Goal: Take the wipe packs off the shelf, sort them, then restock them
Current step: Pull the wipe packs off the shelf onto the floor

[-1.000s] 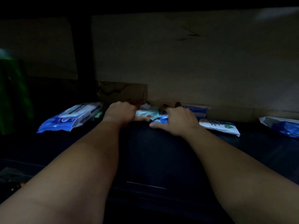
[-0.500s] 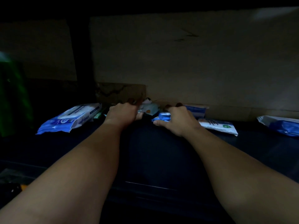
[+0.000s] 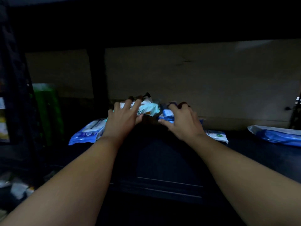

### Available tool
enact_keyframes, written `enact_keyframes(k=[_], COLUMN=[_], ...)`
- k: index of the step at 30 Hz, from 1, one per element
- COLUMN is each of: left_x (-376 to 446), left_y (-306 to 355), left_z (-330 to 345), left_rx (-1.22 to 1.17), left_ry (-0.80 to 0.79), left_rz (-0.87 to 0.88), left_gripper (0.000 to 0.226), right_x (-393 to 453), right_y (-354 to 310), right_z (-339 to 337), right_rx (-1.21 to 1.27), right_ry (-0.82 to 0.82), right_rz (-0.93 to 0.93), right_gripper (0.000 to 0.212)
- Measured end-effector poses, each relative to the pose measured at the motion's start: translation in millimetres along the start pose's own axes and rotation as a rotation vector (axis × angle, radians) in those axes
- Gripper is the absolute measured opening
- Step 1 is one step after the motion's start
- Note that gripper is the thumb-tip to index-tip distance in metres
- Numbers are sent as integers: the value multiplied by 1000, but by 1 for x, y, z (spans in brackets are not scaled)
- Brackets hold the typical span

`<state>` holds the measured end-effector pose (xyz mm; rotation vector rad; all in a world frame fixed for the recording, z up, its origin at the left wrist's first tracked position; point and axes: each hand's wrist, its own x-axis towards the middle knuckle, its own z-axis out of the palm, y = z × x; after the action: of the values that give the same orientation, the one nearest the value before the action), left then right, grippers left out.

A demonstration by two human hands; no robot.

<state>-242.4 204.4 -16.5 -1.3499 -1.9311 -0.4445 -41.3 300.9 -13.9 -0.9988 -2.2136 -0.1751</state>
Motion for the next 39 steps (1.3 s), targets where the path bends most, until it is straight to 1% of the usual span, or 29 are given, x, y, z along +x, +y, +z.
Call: enact_keyframes(k=[4, 8, 12, 17, 20, 25, 29, 33, 37, 39], left_x=[-14, -48, -106, -195, -247, -330, -394, -442, -486, -498], left_y=[-7, -2, 5, 14, 17, 22, 33, 45, 52, 55], left_z=[-49, -94, -133, -156, -154, -138, -118, -102, -82, -77], left_rx=[28, -32, -116, -201, -220, -247, -271, -252, -258, -253], left_ry=[84, 105, 176, 188, 150, -11, -188, -342, -515, -599], left_rz=[21, -18, -46, -79, -97, -127, -181, -211, -215, -269], left_gripper=[67, 69, 68, 66, 66, 66, 69, 65, 71, 68], right_x=[-21, -57, -112, -191, -237, -311, -365, -407, -442, -454], right_y=[-17, -36, -57, -80, -89, -97, -103, -101, -96, -94], right_z=[-42, -80, -105, -115, -106, -82, -56, -28, 4, 18], right_rx=[48, 99, 125, 122, 106, 125, 121, 96, 82, 86], right_ry=[129, 147, 262, 277, 199, 0, -213, -362, -516, -562], right_rz=[4, 25, 41, 64, 87, 143, 204, 249, 287, 288], right_gripper=[60, 61, 59, 56, 53, 52, 53, 59, 60, 60])
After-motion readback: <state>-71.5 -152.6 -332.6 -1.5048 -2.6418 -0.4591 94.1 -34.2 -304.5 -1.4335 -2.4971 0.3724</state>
